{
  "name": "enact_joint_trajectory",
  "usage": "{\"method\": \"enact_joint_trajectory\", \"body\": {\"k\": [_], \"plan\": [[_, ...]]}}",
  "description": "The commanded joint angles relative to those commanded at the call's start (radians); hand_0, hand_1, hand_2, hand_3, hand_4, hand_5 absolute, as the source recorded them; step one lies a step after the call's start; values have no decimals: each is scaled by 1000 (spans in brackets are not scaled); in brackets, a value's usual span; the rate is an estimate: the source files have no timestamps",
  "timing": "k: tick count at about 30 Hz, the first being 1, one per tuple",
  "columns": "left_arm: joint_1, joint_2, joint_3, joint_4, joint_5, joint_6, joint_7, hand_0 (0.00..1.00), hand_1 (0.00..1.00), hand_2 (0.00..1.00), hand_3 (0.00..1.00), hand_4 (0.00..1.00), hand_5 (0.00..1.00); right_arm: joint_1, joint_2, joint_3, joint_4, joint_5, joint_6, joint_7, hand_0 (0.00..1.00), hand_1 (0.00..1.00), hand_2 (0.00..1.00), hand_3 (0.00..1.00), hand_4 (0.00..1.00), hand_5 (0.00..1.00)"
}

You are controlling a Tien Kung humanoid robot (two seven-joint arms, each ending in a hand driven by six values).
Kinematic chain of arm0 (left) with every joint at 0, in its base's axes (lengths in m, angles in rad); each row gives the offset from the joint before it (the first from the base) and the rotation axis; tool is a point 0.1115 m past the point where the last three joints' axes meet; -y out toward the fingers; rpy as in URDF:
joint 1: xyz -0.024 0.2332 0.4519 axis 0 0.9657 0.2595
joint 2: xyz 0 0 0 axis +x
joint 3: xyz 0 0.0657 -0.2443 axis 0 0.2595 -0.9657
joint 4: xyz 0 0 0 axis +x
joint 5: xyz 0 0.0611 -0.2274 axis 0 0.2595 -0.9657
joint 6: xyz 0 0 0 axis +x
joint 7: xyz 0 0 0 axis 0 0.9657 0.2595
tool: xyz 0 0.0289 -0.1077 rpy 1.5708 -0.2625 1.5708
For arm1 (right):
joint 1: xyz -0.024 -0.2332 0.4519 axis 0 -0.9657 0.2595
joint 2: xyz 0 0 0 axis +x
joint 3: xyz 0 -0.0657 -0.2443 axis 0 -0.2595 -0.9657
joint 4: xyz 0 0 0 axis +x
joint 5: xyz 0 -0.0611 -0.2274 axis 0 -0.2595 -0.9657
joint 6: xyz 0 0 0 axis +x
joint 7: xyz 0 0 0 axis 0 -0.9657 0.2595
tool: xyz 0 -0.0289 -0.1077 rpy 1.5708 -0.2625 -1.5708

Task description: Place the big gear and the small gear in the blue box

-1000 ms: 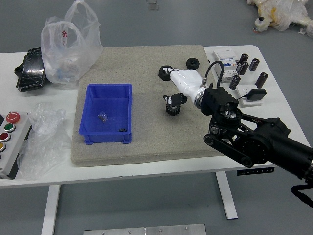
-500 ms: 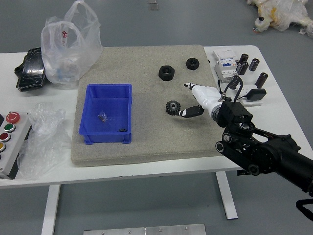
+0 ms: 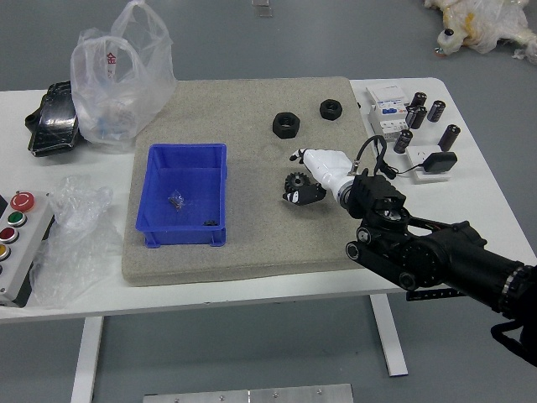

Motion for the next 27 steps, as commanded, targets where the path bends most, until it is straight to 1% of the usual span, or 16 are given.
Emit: {"method": "enact_joint_trajectory", "body": {"k": [1, 2, 6, 7, 10, 13, 14, 18, 19, 21, 24, 27], "plan": [[0, 0, 1, 0, -1, 0, 0, 625, 446, 493, 643, 633, 284, 3, 0, -12, -11, 11, 2, 2, 399, 612, 599, 649, 421, 169], [0, 0, 1, 0, -1, 0, -1, 626, 447, 493, 643, 633, 284, 5, -1, -22, -19, 19, 3, 4, 369, 563, 513, 568, 247, 160], [0, -1, 1, 0, -2, 1, -1, 626, 447, 493, 643, 633, 284, 6, -4, -48, -34, 38, 11, 6, 369, 563, 513, 568, 247, 160], [0, -1, 2, 0, -3, 1, -1, 625, 448, 493, 643, 633, 284, 5, -5, -54, -35, 42, 12, 7, 346, 528, 466, 524, 176, 103], [-1, -2, 3, 0, -4, 1, -2, 625, 448, 493, 643, 633, 284, 3, -6, -56, -31, 42, 10, 11, 346, 528, 466, 524, 176, 103], [-2, -2, 4, 1, -5, 1, -4, 625, 448, 493, 643, 633, 284, 1, -12, -40, -14, 31, -3, 19, 346, 528, 466, 524, 176, 103], [-2, -2, 5, 1, -6, 1, -4, 625, 447, 493, 643, 633, 285, 0, -16, -31, -5, 24, -7, 21, 332, 510, 428, 492, 214, 36], [-1, -3, 5, 1, -6, 1, -4, 625, 447, 493, 643, 633, 285, 1, -33, 20, 57, -23, -18, 22, 332, 510, 428, 492, 214, 36], [0, -3, 5, 1, -6, 1, -4, 625, 447, 493, 643, 633, 284, 2, -38, 34, 78, -37, -21, 23, 324, 500, 416, 483, 188, 6], [0, -2, 5, 0, -6, 1, -3, 625, 447, 493, 643, 633, 284, 6, -45, 53, 118, -61, -26, 22, 324, 500, 416, 483, 188, 6], [1, -2, 5, 0, -7, 2, -3, 625, 447, 493, 643, 633, 284, 19, -48, 66, 182, -91, -30, 19, 324, 500, 416, 483, 188, 6], [2, -1, 4, 0, -5, 2, -2, 625, 448, 493, 643, 633, 284, 37, -40, 53, 239, -109, -31, 16, 324, 502, 412, 482, 181, 2]]}}
